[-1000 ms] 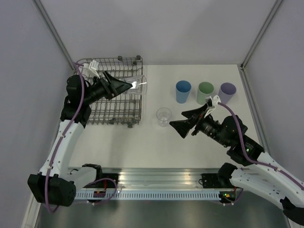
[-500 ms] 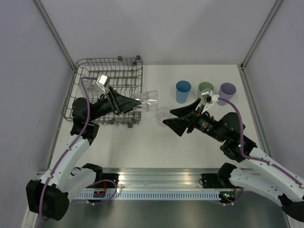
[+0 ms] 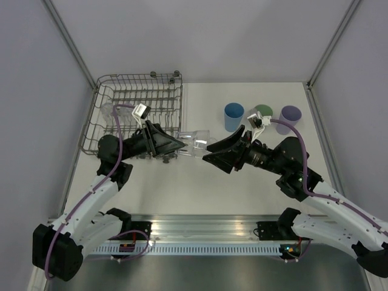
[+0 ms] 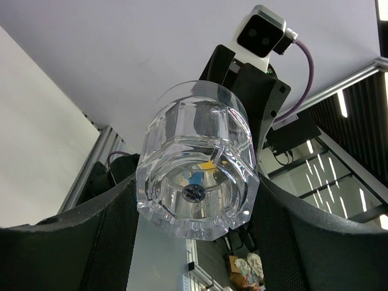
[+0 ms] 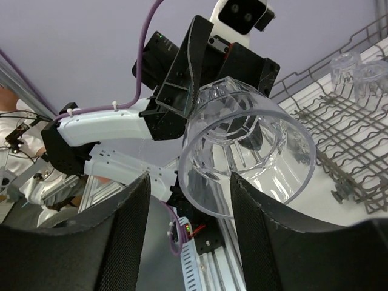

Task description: Unload the cups from the dish rack

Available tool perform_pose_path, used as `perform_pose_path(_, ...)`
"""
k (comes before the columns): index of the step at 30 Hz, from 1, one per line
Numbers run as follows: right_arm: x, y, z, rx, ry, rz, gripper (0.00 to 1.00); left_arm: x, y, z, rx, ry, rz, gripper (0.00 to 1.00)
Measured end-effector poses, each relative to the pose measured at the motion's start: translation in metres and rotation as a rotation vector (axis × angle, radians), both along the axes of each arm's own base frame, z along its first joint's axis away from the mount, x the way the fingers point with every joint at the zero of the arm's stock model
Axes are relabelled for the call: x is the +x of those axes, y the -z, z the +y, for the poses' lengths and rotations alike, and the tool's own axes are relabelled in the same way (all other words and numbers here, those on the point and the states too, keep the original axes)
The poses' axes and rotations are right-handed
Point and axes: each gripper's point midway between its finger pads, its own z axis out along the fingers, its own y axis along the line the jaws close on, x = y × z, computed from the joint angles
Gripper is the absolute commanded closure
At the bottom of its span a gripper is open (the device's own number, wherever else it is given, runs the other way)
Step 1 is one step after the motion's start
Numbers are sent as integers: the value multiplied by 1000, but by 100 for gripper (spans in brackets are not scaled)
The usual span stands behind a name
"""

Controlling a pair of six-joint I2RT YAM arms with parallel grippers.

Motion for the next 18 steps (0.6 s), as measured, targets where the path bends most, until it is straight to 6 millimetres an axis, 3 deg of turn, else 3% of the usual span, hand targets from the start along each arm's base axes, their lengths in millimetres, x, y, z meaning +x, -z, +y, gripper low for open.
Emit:
perform_pose_path(4, -1, 3, 8, -17, -37, 15, 49, -4, 1, -3, 4, 17, 0, 98)
perform_pose_path(10, -2, 1, 15, -29, -81, 16, 74, -5, 11, -6, 59, 13, 5, 98)
perform_pose_path(16, -4, 9, 17, -55, -95, 34, 100, -5, 9, -6, 67, 9, -33, 98)
perform_pose_path(17, -3, 9, 17, -56, -93, 33, 100, -5, 8, -6, 68, 5, -44, 74)
perform_pose_path(18, -3, 9, 16, -58, -91, 32, 99, -5, 8, -6, 70, 4, -51, 58)
